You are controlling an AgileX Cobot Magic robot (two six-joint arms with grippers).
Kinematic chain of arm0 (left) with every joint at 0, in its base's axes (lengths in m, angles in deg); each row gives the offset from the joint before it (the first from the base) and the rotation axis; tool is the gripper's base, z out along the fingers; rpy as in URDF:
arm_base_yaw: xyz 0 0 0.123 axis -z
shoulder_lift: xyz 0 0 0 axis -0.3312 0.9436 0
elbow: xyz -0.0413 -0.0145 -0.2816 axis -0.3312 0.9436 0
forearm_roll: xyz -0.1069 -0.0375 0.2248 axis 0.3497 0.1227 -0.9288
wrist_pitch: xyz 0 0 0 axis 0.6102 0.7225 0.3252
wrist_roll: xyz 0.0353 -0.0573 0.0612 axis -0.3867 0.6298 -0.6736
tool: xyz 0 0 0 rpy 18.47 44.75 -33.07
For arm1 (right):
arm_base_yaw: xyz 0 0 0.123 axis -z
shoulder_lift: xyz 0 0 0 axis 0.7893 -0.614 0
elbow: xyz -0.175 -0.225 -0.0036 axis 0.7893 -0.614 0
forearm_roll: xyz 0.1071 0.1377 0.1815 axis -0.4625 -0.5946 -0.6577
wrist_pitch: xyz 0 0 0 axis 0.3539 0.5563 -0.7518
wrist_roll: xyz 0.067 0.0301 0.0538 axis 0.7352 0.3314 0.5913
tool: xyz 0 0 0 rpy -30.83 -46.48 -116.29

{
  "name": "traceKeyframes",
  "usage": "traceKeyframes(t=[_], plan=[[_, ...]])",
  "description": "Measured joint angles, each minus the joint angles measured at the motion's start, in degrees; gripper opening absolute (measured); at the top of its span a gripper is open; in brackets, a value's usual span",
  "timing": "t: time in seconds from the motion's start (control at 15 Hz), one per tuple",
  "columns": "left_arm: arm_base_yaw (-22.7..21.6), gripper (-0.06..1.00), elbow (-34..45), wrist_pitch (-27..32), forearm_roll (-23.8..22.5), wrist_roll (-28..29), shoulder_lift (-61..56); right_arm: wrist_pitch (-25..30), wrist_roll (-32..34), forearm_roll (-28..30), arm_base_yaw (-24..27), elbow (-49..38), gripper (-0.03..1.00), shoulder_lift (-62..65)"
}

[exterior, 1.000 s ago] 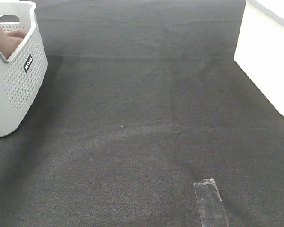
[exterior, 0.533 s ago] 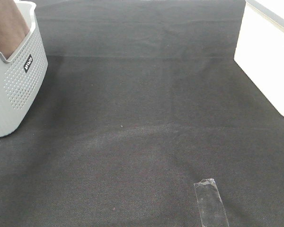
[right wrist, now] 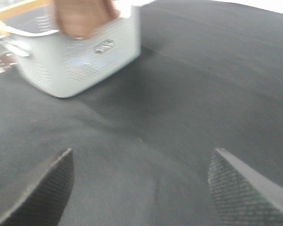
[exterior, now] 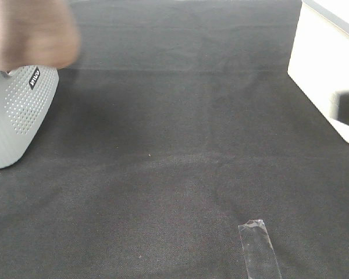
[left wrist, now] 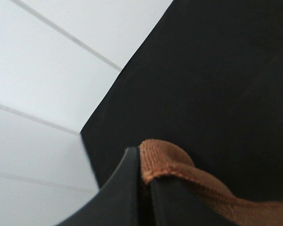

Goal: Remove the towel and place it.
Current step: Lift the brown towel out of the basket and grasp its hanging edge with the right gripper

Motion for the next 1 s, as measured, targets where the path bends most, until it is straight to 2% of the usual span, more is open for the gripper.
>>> traceKeyframes(t=[0.13,0.2,0.33,0.47,0.53,0.8,1.0], plan=[[5.2,0.00,0.0,-1.1,0.0,0.6,0.0,0.4,-18.5,-11.7,0.0,0.2,0.76,-10.5],[8.7,0.00,0.0,-1.1,0.1,1.4,0.0,3.7,-32.0,-21.0,0.0,2.8,0.76,-21.5],[10.4,0.00,0.0,-1.4,0.1,1.6,0.0,9.5,-40.7,-27.0,0.0,6.9,0.76,-32.4],[11.2,0.00,0.0,-2.7,1.7,1.7,0.0,13.6,-44.2,-30.7,-1.4,11.8,0.76,-40.7],[11.2,0.00,0.0,-2.9,2.3,1.7,0.0,13.6,-44.7,-31.1,-2.6,13.2,0.76,-42.5],[11.6,0.00,-0.1,-4.1,6.5,1.8,0.7,11.6,-45.4,-31.4,-14.3,21.1,0.78,-51.0],[11.7,0.00,-0.1,-5.6,7.4,1.8,2.6,11.3,-45.1,-29.3,-18.7,24.3,0.79,-54.1]])
